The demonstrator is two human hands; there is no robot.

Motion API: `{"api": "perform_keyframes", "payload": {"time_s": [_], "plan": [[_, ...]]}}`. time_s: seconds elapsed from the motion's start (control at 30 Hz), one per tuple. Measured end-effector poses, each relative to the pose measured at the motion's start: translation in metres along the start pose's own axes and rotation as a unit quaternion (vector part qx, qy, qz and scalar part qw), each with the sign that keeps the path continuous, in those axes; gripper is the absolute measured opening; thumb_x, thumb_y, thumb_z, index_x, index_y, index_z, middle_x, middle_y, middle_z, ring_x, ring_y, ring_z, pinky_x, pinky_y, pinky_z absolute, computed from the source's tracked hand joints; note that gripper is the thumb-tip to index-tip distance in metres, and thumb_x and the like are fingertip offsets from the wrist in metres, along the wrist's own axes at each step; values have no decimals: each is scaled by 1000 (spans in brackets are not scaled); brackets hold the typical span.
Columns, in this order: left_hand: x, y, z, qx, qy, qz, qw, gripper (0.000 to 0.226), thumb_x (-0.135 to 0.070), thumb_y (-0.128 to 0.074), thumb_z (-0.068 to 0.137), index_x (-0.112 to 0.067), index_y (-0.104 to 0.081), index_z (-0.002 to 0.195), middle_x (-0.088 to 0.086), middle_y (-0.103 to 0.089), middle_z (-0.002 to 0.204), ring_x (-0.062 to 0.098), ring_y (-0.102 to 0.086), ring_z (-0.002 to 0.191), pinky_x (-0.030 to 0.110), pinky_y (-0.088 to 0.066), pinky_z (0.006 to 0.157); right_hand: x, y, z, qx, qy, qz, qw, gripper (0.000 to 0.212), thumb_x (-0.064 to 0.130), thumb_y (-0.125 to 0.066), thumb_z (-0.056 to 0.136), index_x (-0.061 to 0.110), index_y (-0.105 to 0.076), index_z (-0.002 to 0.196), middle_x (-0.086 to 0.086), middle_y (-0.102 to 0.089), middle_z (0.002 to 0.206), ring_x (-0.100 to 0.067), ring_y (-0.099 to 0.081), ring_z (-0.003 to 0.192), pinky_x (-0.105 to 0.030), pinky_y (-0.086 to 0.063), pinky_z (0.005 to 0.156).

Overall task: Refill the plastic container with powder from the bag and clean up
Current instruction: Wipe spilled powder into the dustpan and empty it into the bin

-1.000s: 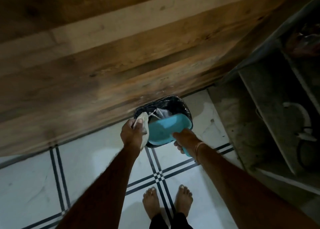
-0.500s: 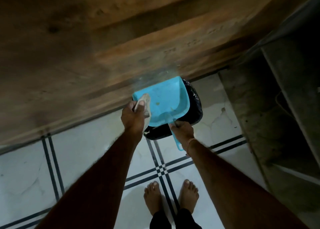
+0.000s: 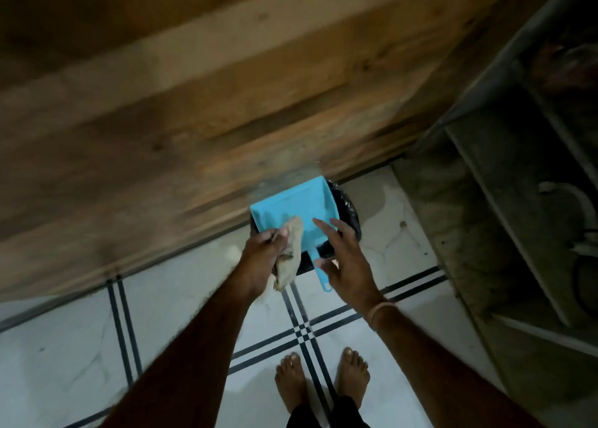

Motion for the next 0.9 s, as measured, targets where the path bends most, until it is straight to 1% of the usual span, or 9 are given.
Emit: {"api": "perform_keyframes", "payload": {"time_s": [0.1,0.2,0.3,0.4,0.5,0.57,0.63,0.77,0.9], "plan": [[-37,-34,-56,93,40,-20,995,47,-32,-67,97,-3,-64,133,23,-66,136,31,-67,118,40,-59,91,69,48,-18,32,55,23,998,63,58,-51,92,61,-32,152,6,-34,164,-15,-39,149,-20,-55,94],[-86,-69,-124,150,51,-14,987,65,-41,-71,87,-3,-60,139,18,-67,135,31,-65,121,34,-60,86,125,105,-44,34,43,129,990,57,52,-68,91,42,-55,146,-2,-49,152,-15,-54,136,-35,-60,98],[-134,-102,-199,202,58,31,977,53,-40,-62,92,-1,-63,128,16,-73,118,24,-73,106,30,-60,80,177,170,-80,-1,34,190,981,55,35,-73,89,14,-65,140,-9,-62,131,-12,-64,118,-28,-59,95],[-175,-140,-271,262,55,69,961,42,-40,-55,98,-4,-67,116,8,-76,98,15,-75,88,27,-58,73,217,224,-114,-25,26,233,972,50,16,-74,93,12,-62,142,-9,-66,133,-21,-65,123,-33,-57,101],[-206,-178,-335,304,42,95,947,42,-40,-45,105,-9,-72,98,2,-76,80,10,-74,73,23,-57,68,241,278,-153,-86,3,253,964,29,14,-73,92,3,-72,119,-2,-74,110,-13,-70,102,-26,-57,86],[-223,-209,-377,351,26,107,930,50,-46,-40,105,-6,-70,104,2,-72,75,11,-71,65,24,-56,62,257,320,-185,-150,-2,254,955,20,18,-74,92,3,-72,105,-4,-73,98,-12,-68,89,-26,-54,77],[-238,-229,-399,364,-9,130,922,56,-53,-52,98,-3,-63,123,6,-72,88,13,-71,75,27,-57,68,262,348,-207,-195,-10,264,945,19,26,-73,94,7,-71,100,-5,-72,94,-15,-67,86,-30,-54,75],[-273,-279,-441,406,-139,196,882,83,-49,-86,76,-19,-48,143,10,-63,136,22,-64,122,40,-54,100,271,410,-248,-267,-11,288,920,14,25,-70,97,11,-69,96,-16,-72,93,-23,-67,84,-40,-54,74],[-295,-345,-479,420,-243,246,839,59,-30,-85,81,-19,-57,132,6,-65,128,24,-65,115,44,-53,96,276,467,-281,-317,-17,325,891,24,23,-67,100,-1,-64,96,-18,-67,81,-23,-64,74,-34,-54,61]]}}
Point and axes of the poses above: each hand's wrist, its own z-axis towards the middle knuckle, its own y-axis out of the back of the hand, x = y × z, the point moved 9 cm from there along z, towards the middle knuckle
